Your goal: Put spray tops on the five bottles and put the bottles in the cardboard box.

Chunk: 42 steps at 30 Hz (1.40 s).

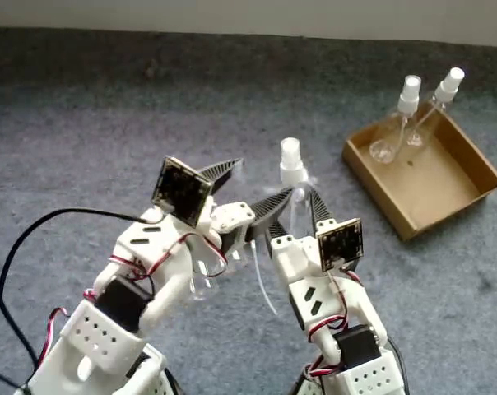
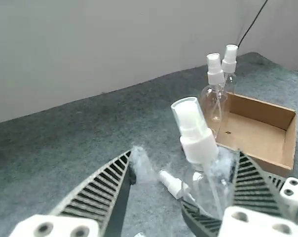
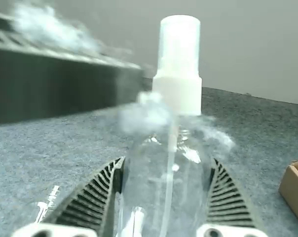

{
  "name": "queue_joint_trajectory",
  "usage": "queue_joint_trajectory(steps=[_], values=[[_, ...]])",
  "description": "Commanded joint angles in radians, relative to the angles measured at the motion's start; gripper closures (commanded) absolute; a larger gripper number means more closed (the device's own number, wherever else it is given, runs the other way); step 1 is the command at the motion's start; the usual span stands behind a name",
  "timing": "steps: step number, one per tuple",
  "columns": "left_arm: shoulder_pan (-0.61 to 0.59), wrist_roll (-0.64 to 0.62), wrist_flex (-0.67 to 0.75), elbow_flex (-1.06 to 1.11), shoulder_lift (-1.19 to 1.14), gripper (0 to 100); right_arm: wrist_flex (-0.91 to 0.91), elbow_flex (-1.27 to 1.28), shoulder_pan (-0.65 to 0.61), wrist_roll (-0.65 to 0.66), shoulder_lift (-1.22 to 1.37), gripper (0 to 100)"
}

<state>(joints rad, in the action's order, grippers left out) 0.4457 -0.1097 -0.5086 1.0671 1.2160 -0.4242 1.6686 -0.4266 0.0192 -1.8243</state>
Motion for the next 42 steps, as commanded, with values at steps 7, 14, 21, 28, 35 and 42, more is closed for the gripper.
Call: queue_joint_trajectory(steps=[7, 14, 21, 28, 35, 42], values=[[-0.237, 0.008, -0.305, -0.005, 0.358, 73, 0.004, 0.111, 0.013, 0.003, -0.012, 85.7], [-0.509, 0.008, -0.546, 0.002, 0.630, 73, 0.004, 0.111, 0.013, 0.003, -0.010, 85.7], [-0.769, 0.009, -0.543, 0.150, 0.596, 73, 0.004, 0.111, 0.013, 0.003, -0.008, 85.7], [-0.862, 0.009, -0.371, 0.384, 0.596, 73, -0.031, 0.111, 0.010, 0.003, -0.013, 85.7], [-0.871, 0.003, -0.345, 0.549, 0.596, 73, -0.031, 0.111, 0.013, 0.003, -0.013, 85.7], [-0.871, 0.002, -0.342, 0.553, 0.596, 100, -0.031, 0.111, 0.013, 0.003, -0.013, 85.7]])
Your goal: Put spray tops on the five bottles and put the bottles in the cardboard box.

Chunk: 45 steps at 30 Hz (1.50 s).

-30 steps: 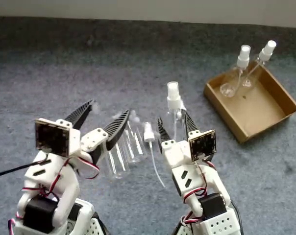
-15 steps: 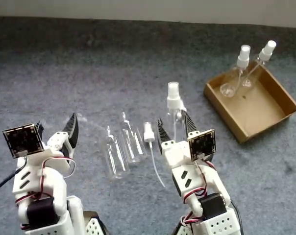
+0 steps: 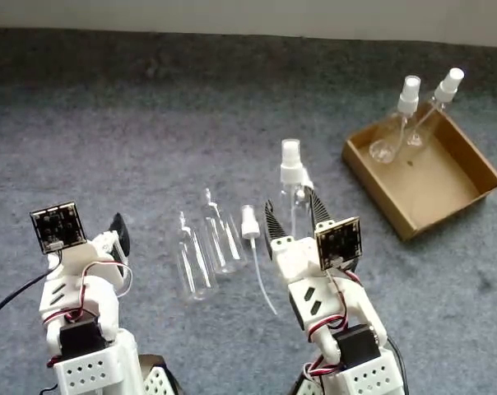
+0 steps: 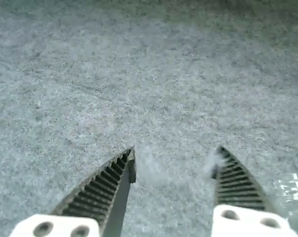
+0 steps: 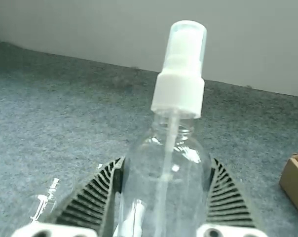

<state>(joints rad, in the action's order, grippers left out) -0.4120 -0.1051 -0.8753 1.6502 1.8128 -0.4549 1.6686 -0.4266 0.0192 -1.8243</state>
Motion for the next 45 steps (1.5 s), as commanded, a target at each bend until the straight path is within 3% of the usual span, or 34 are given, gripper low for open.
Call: queue_joint_trajectory(steps=[1, 4, 7, 10, 13, 17, 31, 39, 45], values=[[-0.013, -0.003, 0.025, -0.039, -0.001, 99, -0.001, 0.111, 0.013, 0.003, -0.013, 85.7], [-0.015, -0.003, 0.020, -0.097, -0.001, 88, -0.001, 0.111, 0.013, 0.003, -0.013, 85.7], [-0.008, -0.012, -0.014, -0.125, -0.001, 70, -0.001, 0.111, 0.013, 0.003, -0.013, 85.7], [-0.008, -0.129, -0.060, -0.117, -0.001, 52, -0.001, 0.111, 0.013, 0.003, -0.013, 85.7], [-0.007, -0.144, -0.094, -0.116, -0.001, 44, -0.001, 0.108, 0.015, 0.003, -0.015, 85.7], [-0.007, -0.144, -0.095, -0.116, -0.001, 43, -0.001, 0.102, 0.073, 0.003, -0.015, 85.7], [-0.015, -0.146, -0.100, -0.079, -0.001, 43, 0.013, -0.166, 0.564, 0.008, -0.007, 85.5], [-0.113, -0.269, -0.098, -0.088, -0.001, 43, 0.050, -0.254, 0.615, 0.247, -0.004, 85.5], [-0.145, -0.278, -0.100, -0.079, -0.001, 43, 0.222, -0.254, 0.700, 0.275, 0.125, 85.7]])
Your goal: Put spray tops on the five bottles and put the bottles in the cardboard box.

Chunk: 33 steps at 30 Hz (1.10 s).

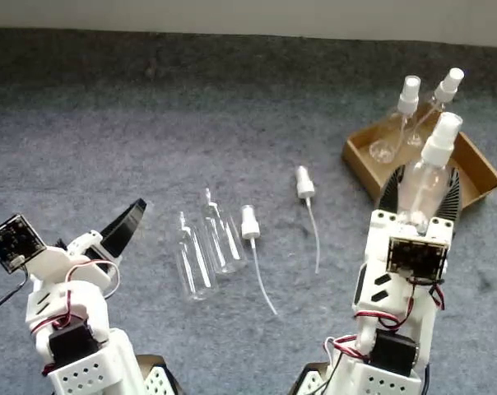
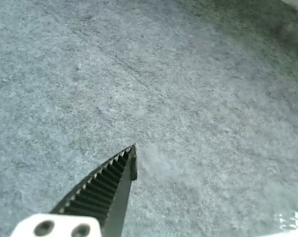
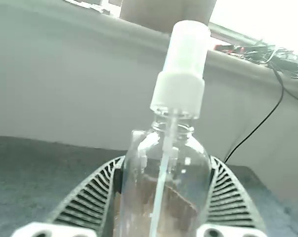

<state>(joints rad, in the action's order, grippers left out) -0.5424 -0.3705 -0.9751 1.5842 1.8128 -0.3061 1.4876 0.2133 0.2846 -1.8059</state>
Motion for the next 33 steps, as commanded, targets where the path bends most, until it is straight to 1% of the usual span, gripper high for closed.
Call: queue_joint_trajectory(steps=[1, 5, 6, 9, 13, 17, 19, 29, 33], values=[[-0.015, -0.012, 0.000, -0.013, -0.001, 43, 0.088, -0.077, 0.088, -0.005, 0.166, 85.7], [-0.013, -0.012, 0.000, -0.012, -0.001, 43, 0.193, -0.173, 0.173, -0.103, 0.429, 85.7], [-0.012, -0.012, 0.000, -0.012, -0.001, 45, 0.222, -0.193, 0.193, -0.127, 0.489, 85.7], [-0.013, -0.011, 0.000, -0.012, -0.001, 54, 0.343, -0.239, 0.229, -0.181, 0.647, 85.7], [-0.013, -0.006, 0.005, -0.012, -0.001, 68, 0.516, -0.251, 0.236, -0.187, 0.803, 85.7], [-0.013, -0.006, 0.005, -0.012, -0.001, 76, 0.622, -0.254, 0.232, -0.187, 0.921, 85.7], [-0.013, -0.005, 0.005, -0.012, -0.001, 77, 0.676, -0.255, 0.231, -0.186, 0.974, 85.7], [-0.008, -0.005, 0.000, -0.010, -0.001, 77, 1.058, -0.274, 0.231, -0.186, 1.227, 85.7], [-0.007, -0.005, 0.000, -0.008, -0.001, 77, 1.090, -0.340, 0.236, -0.186, 1.337, 85.7]])
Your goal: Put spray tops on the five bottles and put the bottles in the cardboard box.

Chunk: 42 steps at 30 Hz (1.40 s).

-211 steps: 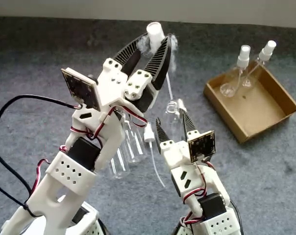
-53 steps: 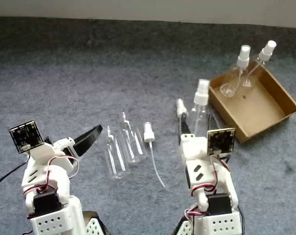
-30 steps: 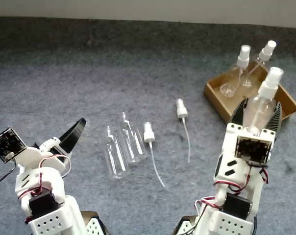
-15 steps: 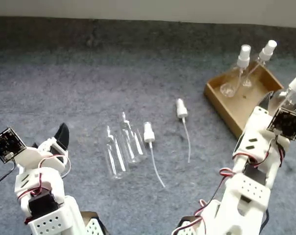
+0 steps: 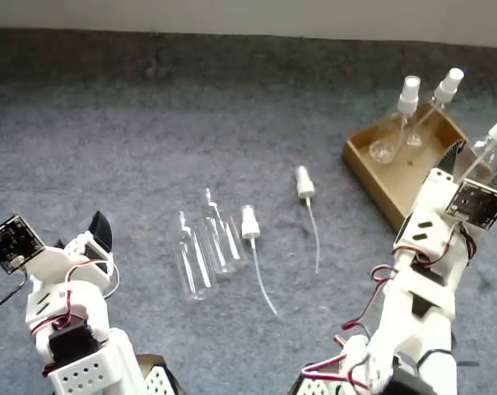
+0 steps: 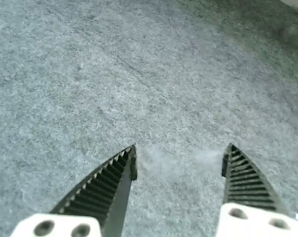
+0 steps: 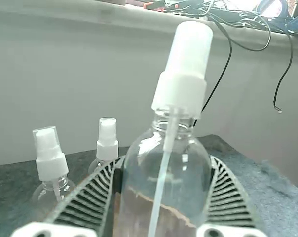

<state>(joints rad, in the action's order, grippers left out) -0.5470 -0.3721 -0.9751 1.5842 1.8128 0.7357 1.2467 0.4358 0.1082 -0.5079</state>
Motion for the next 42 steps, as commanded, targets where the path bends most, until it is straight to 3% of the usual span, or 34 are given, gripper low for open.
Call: queue_joint_trajectory(steps=[1, 11, 14, 18, 24, 29, 36, 42], values=[[-0.002, -0.003, 0.000, -0.007, -0.001, 77, 0.048, -0.113, 0.015, -0.009, 0.062, 85.7], [0.045, -0.003, 0.057, 0.051, -0.001, 77, 0.015, -0.130, 0.013, -0.009, 0.073, 85.7], [0.045, 0.011, 0.057, 0.050, -0.001, 81, -0.166, -0.165, 0.008, -0.009, -0.002, 85.7], [0.053, 0.218, 0.071, 0.042, -0.001, 100, -0.461, -0.251, -0.019, -0.014, -0.134, 85.7], [0.097, 0.282, 0.135, 0.054, -0.001, 95, -0.802, -0.300, -0.151, -0.015, -0.395, 85.7], [0.202, 0.287, 0.141, 0.053, -0.001, 95, -0.924, -0.295, -0.295, -0.015, -0.568, 85.7], [0.453, 0.287, 0.141, 0.053, -0.001, 95, -1.047, -0.295, -0.415, -0.026, -0.634, 85.7], [0.610, 0.285, 0.137, 0.028, -0.001, 95, -1.118, -0.294, -0.489, -0.245, -0.636, 85.7]])
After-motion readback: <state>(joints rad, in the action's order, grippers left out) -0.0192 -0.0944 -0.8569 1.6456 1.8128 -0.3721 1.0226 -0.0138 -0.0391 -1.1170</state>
